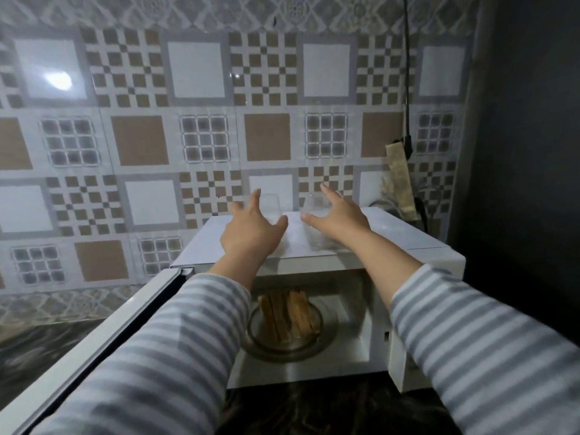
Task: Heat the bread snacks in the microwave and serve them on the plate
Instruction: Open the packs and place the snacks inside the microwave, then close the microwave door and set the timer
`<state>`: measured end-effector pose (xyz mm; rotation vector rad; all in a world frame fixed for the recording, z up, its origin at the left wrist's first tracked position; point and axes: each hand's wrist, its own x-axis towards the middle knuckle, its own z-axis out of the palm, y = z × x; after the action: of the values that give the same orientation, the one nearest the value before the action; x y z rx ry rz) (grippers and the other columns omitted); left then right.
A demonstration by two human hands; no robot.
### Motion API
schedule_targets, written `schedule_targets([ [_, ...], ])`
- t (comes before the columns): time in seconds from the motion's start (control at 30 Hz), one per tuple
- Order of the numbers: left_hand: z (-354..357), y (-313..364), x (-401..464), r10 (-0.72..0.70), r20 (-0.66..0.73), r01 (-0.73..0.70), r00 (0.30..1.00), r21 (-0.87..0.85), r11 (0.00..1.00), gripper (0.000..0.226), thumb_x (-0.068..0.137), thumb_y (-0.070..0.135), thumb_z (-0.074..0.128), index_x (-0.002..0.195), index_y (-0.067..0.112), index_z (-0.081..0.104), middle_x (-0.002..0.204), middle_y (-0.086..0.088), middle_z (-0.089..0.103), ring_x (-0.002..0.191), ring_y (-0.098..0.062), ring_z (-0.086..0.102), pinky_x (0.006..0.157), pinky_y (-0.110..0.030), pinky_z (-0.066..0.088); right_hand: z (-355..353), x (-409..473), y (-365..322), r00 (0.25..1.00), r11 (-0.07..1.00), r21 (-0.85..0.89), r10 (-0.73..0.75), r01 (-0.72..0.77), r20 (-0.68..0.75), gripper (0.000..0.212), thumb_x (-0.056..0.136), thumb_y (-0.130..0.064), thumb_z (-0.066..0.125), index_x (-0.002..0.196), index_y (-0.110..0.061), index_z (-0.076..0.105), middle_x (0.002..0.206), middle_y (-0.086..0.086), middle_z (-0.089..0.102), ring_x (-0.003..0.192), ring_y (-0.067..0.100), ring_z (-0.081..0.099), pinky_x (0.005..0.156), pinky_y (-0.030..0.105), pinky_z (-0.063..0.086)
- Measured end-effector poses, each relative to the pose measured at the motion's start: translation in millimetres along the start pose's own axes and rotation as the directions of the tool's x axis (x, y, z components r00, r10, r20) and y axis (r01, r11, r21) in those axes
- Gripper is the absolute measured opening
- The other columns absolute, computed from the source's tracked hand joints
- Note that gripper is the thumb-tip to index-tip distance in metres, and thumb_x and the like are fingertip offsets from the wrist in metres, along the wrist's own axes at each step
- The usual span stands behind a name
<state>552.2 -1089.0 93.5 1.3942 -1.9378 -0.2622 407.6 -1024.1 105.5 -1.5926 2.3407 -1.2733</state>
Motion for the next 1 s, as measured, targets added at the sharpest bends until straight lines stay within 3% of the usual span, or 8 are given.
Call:
schedule_targets([
  [0.13,-0.7,-1.4,4.2,0.011,0.057,-0.013,0.998,0.034,0.999,0.081,0.085,0.063,0.05,0.15,0.038,0.009,0.157,-0.005,0.02,0.125,-0.031,0.05,0.091,-0.044,0.047,2.7,5.7,0.2,1.0,0.995,-0.101,0.003,-0.002,0.012,0.083,0.084,-0.058,0.059,0.15,-0.037,0.014,0.158,-0.001,0.023,0.143,0.029,0.027,0.108,0.044,0.034],
  [0.2,-3.7,-2.6,6.8,0.005,0.077,-0.01,0.997,0.063,0.998,0.085,0.082,0.072,0.043,0.15,0.038,0.004,0.158,-0.006,0.019,0.13,-0.034,0.045,0.098,-0.053,0.043,-0.3,4.7,-1.7,0.999,0.99,-0.137,0.019,-0.014,0.031,0.088,0.082,-0.065,0.056,0.151,-0.038,0.01,0.159,0.003,0.02,0.144,0.031,0.023,0.109,0.046,0.033],
  [0.33,-13.3,-4.8,-1.1,0.037,-0.016,-0.037,0.999,0.036,0.999,0.08,0.084,0.074,0.031,0.15,0.035,0.01,0.159,-0.004,0.018,0.141,-0.035,0.029,0.109,-0.062,0.027,-17.0,-6.9,-6.8,0.998,0.982,-0.184,0.052,-0.043,0.043,0.093,0.077,-0.075,0.049,0.151,-0.041,0.004,0.161,0.01,0.005,0.146,0.037,0.015,0.109,0.053,0.031],
  [0.6,-29.4,-5.2,-104.8,0.078,-0.161,-0.069,0.984,0.062,0.996,0.059,0.09,0.055,0.04,0.141,0.024,0.037,0.15,-0.004,0.034,0.136,-0.03,0.034,0.106,-0.05,0.033,-31.1,-104.1,0.4,0.999,0.973,-0.231,-0.014,0.024,0.045,0.065,0.087,-0.066,0.044,0.142,-0.032,0.036,0.149,0.007,0.034,0.133,0.033,0.038,0.104,0.046,0.039],
  [0.83,-22.0,-30.1,-261.3,-0.017,-0.014,0.018,1.0,0.105,0.994,0.055,0.088,0.052,0.045,0.134,0.022,0.044,0.145,-0.003,0.04,0.131,-0.03,0.039,0.105,-0.047,0.035,-21.8,-241.9,39.3,0.969,0.985,-0.171,0.015,0.028,0.246,0.056,0.091,-0.065,0.035,0.132,-0.029,0.05,0.138,0.004,0.049,0.123,0.027,0.048,0.099,0.045,0.043],
  [1.0,-19.5,-50.9,-371.5,-0.166,0.127,0.156,0.978,0.085,0.984,0.052,0.089,0.048,0.048,0.133,0.021,0.046,0.143,-0.006,0.043,0.129,-0.03,0.043,0.104,-0.042,0.037,-10.5,-342.7,68.1,0.93,0.983,-0.185,0.075,-0.008,0.36,0.051,0.094,-0.058,0.037,0.128,-0.025,0.055,0.131,0.007,0.054,0.118,0.027,0.052,0.098,0.041,0.044],
])
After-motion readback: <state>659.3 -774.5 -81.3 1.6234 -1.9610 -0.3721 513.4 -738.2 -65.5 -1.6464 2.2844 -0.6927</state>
